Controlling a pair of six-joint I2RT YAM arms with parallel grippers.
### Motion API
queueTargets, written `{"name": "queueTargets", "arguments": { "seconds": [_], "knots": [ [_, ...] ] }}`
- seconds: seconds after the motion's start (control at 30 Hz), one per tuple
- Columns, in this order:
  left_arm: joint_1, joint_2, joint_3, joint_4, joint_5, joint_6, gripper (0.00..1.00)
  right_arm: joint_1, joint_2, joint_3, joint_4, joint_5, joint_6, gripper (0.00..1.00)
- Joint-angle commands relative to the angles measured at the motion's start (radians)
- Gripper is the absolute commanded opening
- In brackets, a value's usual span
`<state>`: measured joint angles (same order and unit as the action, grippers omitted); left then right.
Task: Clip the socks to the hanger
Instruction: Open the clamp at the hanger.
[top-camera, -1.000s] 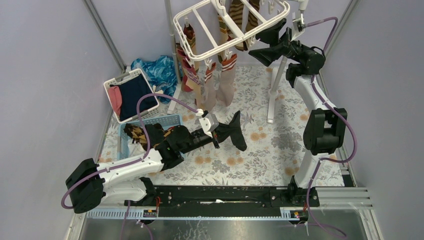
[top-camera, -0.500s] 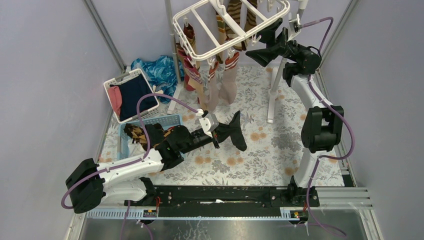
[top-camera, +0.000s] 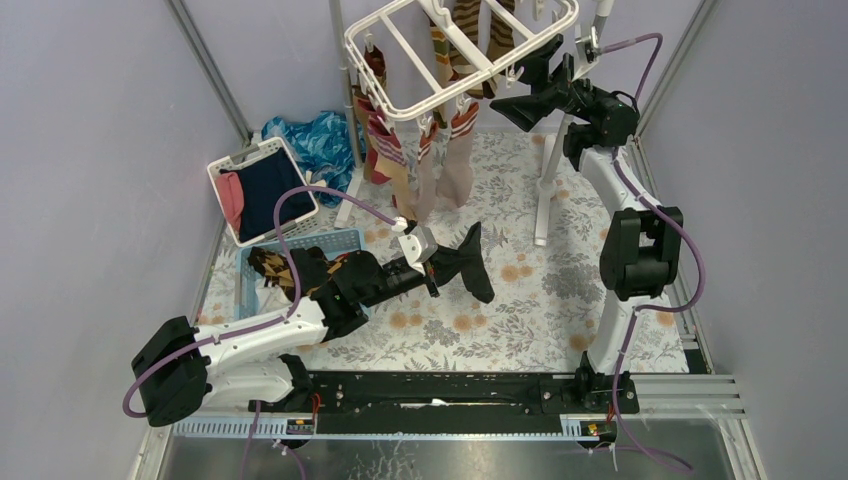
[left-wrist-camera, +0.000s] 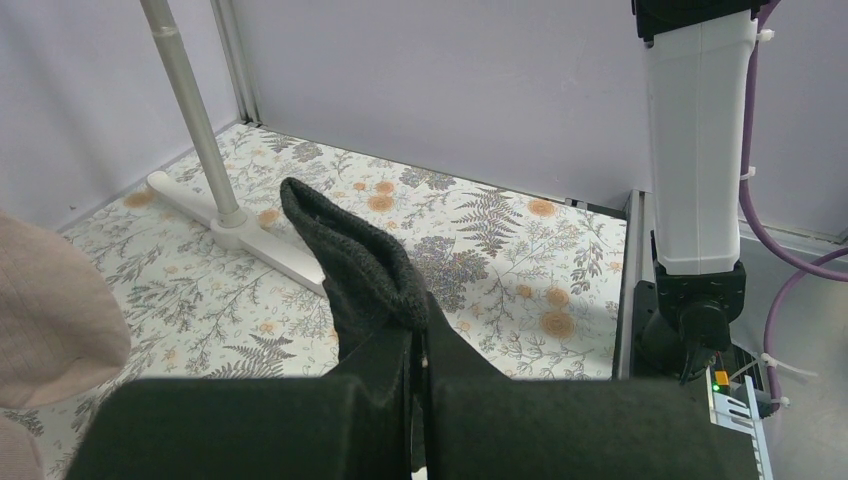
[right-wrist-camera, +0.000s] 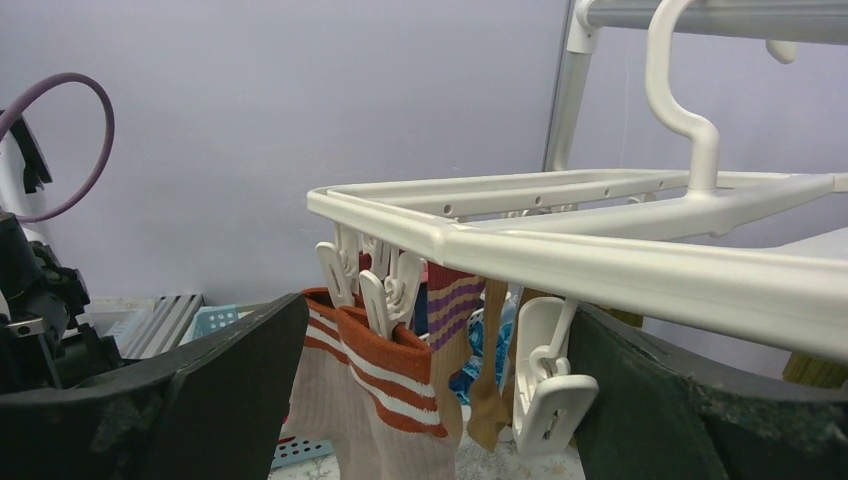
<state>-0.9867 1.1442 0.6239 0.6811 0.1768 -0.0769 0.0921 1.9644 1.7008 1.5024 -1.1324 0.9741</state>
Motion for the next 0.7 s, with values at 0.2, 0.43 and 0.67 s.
{"name": "queueTargets", "arguments": {
  "seconds": [0.2, 0.43, 0.67],
  "knots": [
    [0.002, 0.003, 0.000, 0.039, 0.005, -0.012, 0.00, -0.010, -0.015, 0.038, 0.054, 0.025, 0.033, 0.96],
    [0.000, 0.008, 0.006, 0.039, 0.011, -0.014, 0.00, -0.038, -0.035, 0.017, 0.110, 0.020, 0.076, 0.95],
    [-0.003, 0.002, 0.003, 0.035, 0.008, -0.014, 0.00, -0.050, -0.048, -0.008, 0.139, 0.016, 0.087, 0.94]
  ]
}}
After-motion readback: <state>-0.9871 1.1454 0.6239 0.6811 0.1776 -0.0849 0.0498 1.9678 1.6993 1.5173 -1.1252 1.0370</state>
